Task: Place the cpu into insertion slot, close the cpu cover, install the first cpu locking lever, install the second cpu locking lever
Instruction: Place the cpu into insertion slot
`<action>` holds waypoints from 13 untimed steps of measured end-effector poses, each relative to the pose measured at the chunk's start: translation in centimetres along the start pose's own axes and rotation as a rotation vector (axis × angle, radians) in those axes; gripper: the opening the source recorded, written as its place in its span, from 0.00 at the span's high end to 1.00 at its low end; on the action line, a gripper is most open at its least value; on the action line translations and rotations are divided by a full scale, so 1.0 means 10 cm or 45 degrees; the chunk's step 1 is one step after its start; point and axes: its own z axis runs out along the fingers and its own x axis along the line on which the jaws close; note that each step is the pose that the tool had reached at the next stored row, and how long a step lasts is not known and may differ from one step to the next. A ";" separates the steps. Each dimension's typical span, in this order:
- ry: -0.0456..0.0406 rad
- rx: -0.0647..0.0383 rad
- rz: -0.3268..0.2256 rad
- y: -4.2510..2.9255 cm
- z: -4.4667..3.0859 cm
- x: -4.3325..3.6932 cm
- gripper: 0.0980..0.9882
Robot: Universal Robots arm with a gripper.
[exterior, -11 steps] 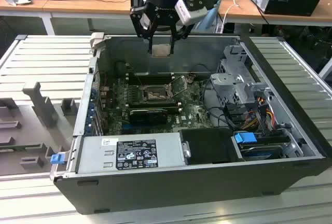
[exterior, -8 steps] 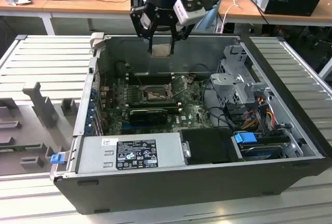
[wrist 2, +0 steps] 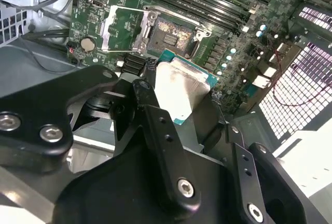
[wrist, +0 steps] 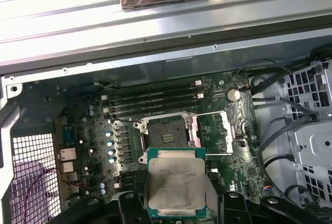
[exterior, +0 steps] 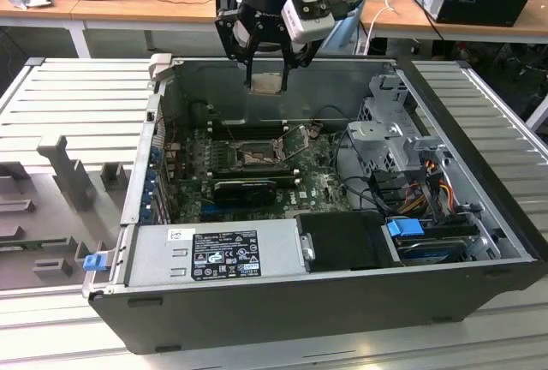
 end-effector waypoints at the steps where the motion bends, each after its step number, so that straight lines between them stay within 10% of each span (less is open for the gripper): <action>1: 0.001 0.000 0.000 0.000 0.005 0.000 0.52; 13: -0.008 -0.002 0.106 -0.001 0.011 0.000 0.52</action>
